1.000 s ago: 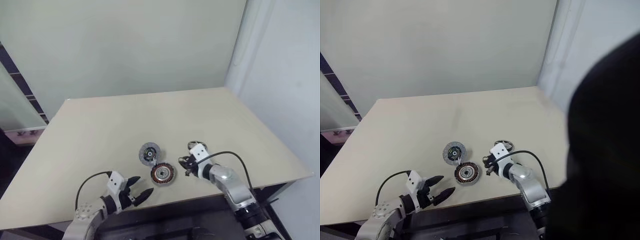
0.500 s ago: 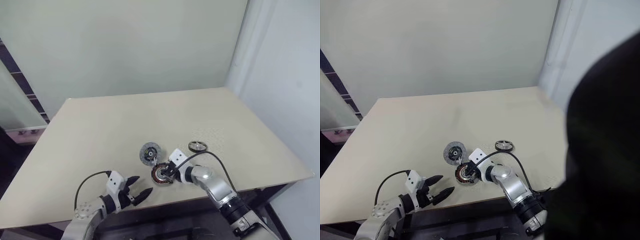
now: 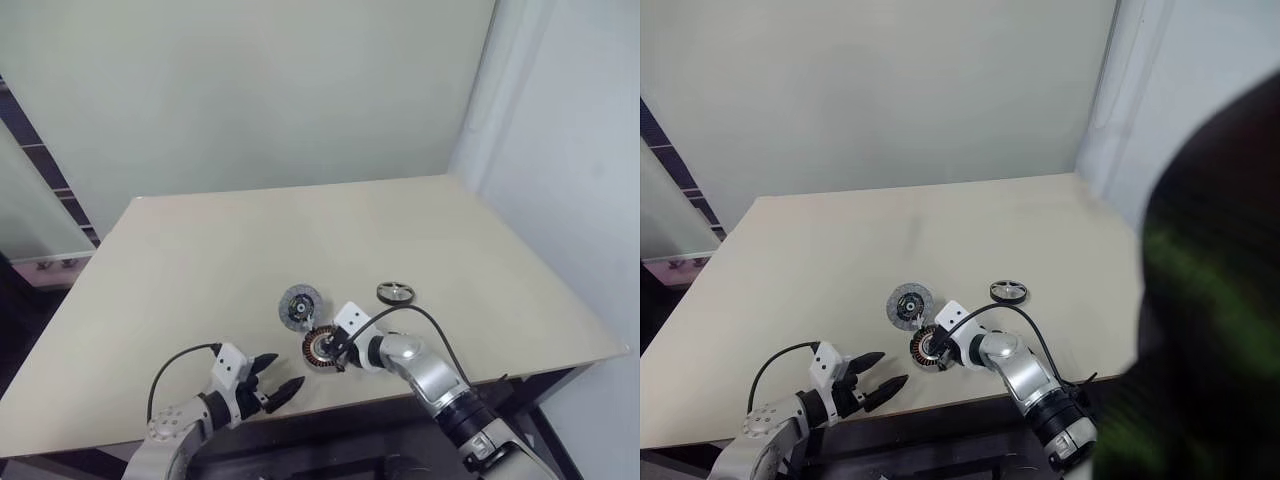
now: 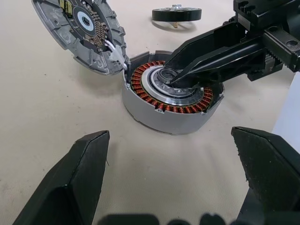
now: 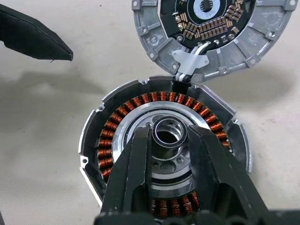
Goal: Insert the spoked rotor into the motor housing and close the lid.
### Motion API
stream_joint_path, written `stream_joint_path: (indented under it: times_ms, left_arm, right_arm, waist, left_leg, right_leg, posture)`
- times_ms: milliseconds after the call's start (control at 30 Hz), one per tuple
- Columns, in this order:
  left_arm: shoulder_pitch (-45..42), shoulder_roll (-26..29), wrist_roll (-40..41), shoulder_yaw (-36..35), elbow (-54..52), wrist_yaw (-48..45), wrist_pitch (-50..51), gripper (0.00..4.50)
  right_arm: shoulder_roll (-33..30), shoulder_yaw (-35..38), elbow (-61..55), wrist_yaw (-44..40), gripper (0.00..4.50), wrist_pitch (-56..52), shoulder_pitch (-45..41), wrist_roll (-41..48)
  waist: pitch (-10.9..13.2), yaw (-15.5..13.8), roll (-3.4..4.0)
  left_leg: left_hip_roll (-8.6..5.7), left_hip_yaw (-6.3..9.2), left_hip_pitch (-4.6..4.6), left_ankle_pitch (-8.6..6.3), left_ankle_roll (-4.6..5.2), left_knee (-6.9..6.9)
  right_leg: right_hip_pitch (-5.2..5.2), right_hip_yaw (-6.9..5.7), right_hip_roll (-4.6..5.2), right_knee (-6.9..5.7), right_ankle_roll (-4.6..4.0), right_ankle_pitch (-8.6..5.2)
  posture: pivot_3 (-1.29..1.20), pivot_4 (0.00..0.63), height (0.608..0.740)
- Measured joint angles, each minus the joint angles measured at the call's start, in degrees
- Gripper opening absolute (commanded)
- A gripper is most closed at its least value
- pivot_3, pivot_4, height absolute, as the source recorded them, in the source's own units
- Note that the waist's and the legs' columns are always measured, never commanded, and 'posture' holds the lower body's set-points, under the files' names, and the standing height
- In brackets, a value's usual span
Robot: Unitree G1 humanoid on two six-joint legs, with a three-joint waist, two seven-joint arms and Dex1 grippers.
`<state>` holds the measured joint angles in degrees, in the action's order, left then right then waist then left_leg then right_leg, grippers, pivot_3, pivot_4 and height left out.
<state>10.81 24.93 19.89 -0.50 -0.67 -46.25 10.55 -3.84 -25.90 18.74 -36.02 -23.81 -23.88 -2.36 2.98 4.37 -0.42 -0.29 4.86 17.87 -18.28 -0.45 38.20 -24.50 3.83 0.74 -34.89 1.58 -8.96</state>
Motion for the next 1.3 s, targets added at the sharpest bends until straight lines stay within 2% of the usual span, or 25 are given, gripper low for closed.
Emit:
stream_joint_path:
  times_ms: [1300]
  left_arm:
    - [-1.96, -0.08, -0.05, 0.05, 0.05, -0.08, 0.07, 4.50]
  right_arm:
    - [-0.62, -0.27, -1.38, -1.25, 0.81, -1.12, 0.41, -0.32]
  waist:
    - [-0.01, 0.00, -0.01]
  left_leg:
    - [0.00, 0.00, 0.00, 0.00, 0.00, 0.00]
  right_leg:
    - [0.00, 0.00, 0.00, 0.00, 0.00, 0.00]
  posture:
    - [0.00, 0.000, 0.740]
